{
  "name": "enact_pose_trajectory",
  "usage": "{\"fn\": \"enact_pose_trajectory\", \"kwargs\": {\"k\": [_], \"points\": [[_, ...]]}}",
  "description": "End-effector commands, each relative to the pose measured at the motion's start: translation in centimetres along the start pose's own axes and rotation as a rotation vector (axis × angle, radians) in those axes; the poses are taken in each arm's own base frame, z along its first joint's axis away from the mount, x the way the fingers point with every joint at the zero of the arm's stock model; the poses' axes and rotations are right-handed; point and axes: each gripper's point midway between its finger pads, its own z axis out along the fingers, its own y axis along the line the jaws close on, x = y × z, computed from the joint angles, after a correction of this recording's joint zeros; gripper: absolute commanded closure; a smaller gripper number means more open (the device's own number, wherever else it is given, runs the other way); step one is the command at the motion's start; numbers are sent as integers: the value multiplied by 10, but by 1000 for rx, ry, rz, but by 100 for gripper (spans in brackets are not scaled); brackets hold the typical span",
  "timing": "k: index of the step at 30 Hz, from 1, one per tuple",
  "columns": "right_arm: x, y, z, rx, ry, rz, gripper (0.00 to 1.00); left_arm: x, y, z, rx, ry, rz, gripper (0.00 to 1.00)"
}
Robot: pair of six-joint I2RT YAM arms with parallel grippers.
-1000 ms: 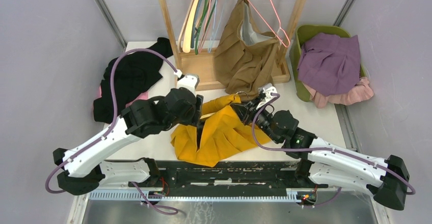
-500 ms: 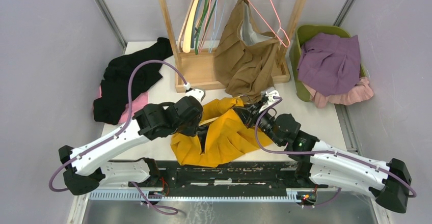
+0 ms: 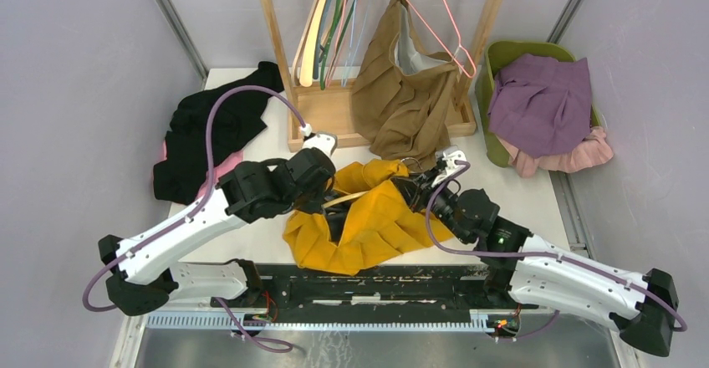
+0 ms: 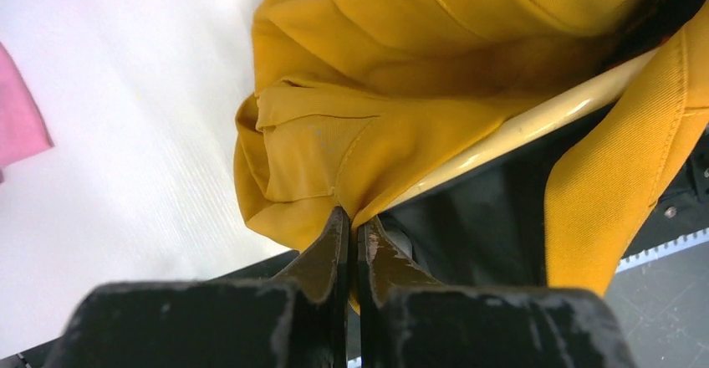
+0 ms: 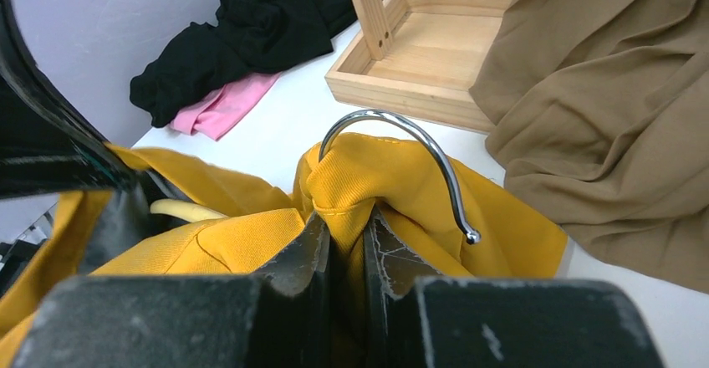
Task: Place the skirt on the hanger
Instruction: Hang the skirt on the hanger.
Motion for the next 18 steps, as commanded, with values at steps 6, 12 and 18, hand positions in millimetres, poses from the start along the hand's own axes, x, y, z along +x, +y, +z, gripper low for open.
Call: {"fn": "enact_pose_trajectory", "kwargs": {"k": [6,12,18], "points": [[-40,-9,-13,50,-115,12,99,-57,1,-41,18,-179,-78,97],[-35,-14,-4,88,-131,32,99,-74,-47,-61,277,-201,-83,97],[-29,-3,16,55,-162,87,99,-56,-75,-29,365,-145,-84,97]]}}
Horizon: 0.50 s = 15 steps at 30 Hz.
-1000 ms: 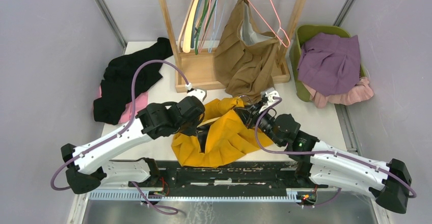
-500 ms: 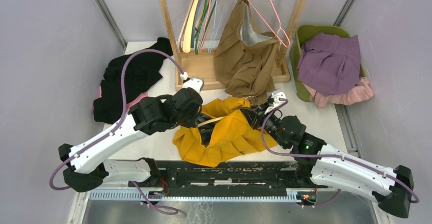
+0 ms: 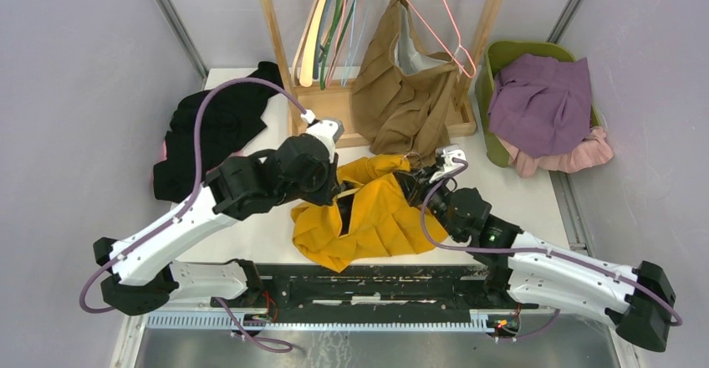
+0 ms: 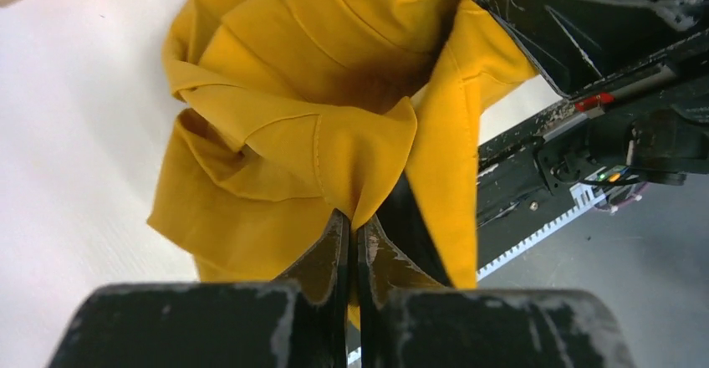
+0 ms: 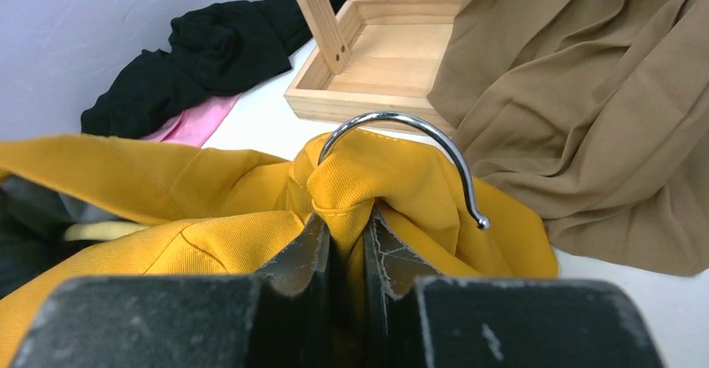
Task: Place the skirt on the hanger
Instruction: Hang the skirt on the hanger.
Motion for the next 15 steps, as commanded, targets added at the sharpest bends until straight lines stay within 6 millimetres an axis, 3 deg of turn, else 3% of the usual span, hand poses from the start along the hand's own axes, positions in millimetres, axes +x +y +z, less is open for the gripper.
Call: {"fn": "enact_pose_trajectory", "kwargs": {"k": [1,7,11,15], "points": [[-26,19,14,-54,-126,102,99,7,-31,30,141,-8,-19,97],[-9,21,18,-69,-94,129,99,55,-11,83,67,33,-40,97],[18,15,18,-55,-30,140,99,83,9,115,-5,35,-58,97],[55,10,24,-43,44,144,99,94,6,142,26,-2,-85,97]]}}
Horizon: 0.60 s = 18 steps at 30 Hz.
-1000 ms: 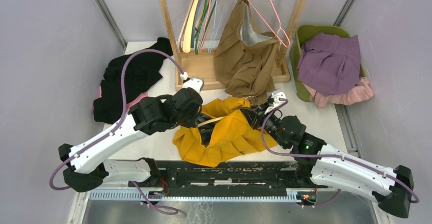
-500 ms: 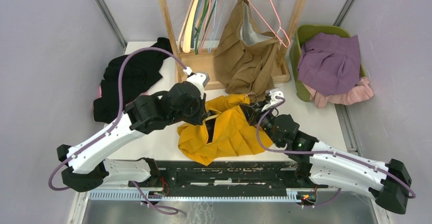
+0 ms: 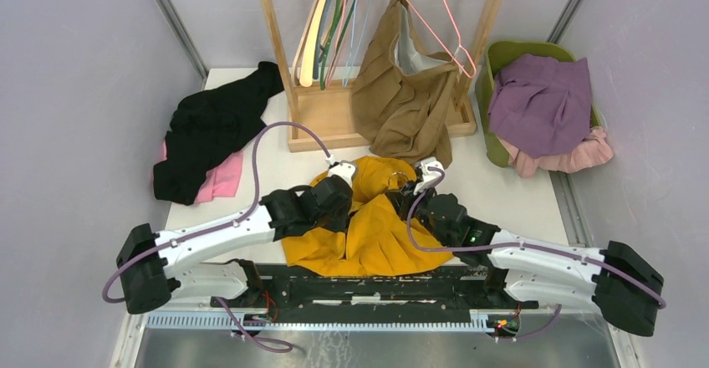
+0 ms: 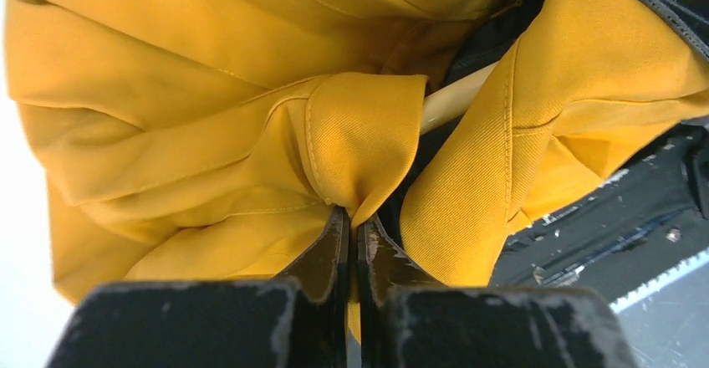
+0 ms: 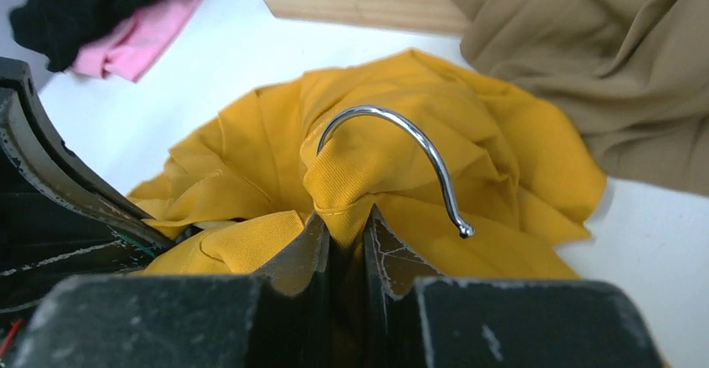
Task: Place the skirt on the hanger
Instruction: Hang the skirt on the hanger.
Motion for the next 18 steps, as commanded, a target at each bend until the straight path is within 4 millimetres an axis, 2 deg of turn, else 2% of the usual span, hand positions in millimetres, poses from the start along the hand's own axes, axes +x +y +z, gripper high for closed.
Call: {"fn": "enact_pose_trajectory", "kwargs": {"k": [1,4,8,11,14,18], "points": [[-21,21,11,-69,-107,154,99,-21,-24,27,88,-133,-97,97],[-4,21,20,-63,-73,158,99,-26,-28,43,80,-153,-82,97],[13,17,28,-34,-9,132,97,-25,-23,67,15,-146,-51,97],[23,13,29,-8,56,86,82,-20,-17,84,-40,-136,-50,97],[30,4,21,20,102,53,70,-14,-11,96,-76,-128,-55,97],[35,-19,3,75,129,25,65,-12,-6,98,-94,-148,-78,97]]}}
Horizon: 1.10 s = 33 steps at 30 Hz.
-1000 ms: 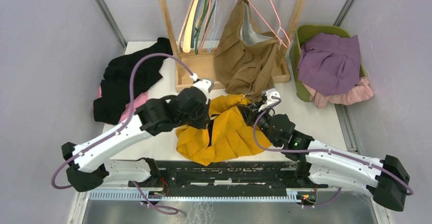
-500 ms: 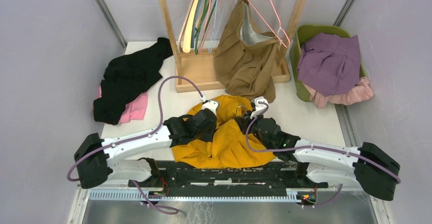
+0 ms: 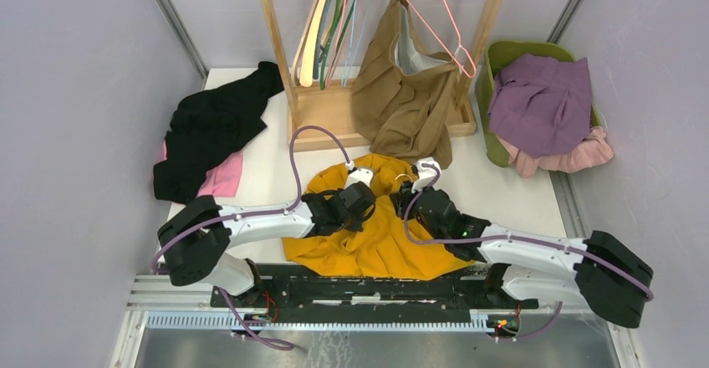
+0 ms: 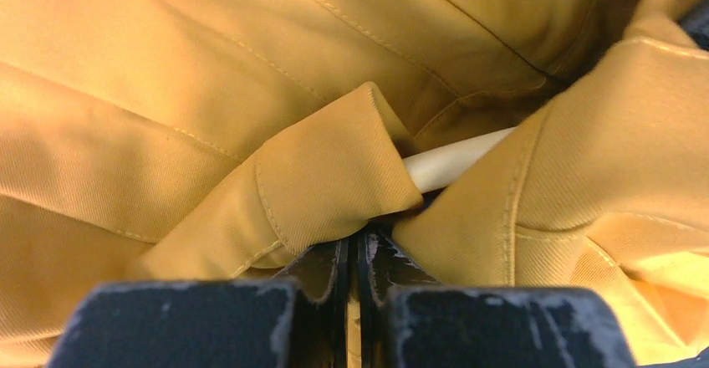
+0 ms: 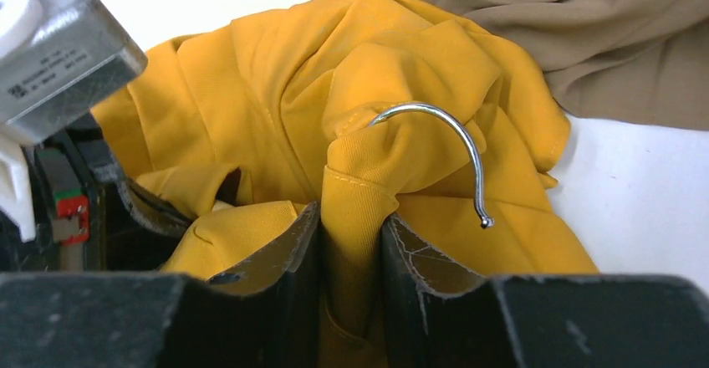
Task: Place the skirt on the hanger
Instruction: Hang the skirt on the hanger.
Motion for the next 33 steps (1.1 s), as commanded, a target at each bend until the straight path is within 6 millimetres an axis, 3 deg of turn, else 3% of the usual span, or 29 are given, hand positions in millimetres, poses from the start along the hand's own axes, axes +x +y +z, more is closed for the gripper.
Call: {"fn": "enact_pose_trajectory", "kwargs": {"k": [1,10,11,14,16,17,19,21,25,33], "points": [[-10,1,-19,-45,0,16,65,-34,-11,4,21,-149,-109,97],[5,-38,-42,28,47,5,61,-36,-7,4,8,-168,-119,97],[9,-40,-43,33,62,3,62,-36,-8,4,11,-167,-120,97],[20,-49,-45,66,100,9,81,-35,-9,6,13,-163,-120,97],[26,-54,-47,88,125,19,84,-35,-10,6,15,-161,-121,97],[29,-57,-49,101,139,23,82,-34,-9,6,15,-161,-120,97],[33,-61,-52,118,155,37,66,-34,-10,6,18,-158,-119,97],[35,-62,-52,120,160,36,58,-33,-10,6,20,-157,-115,97],[24,-57,-44,124,156,2,53,-33,-10,6,19,-155,-111,97],[9,-33,-8,65,198,4,49,-32,-15,9,36,-141,-104,97]]}}
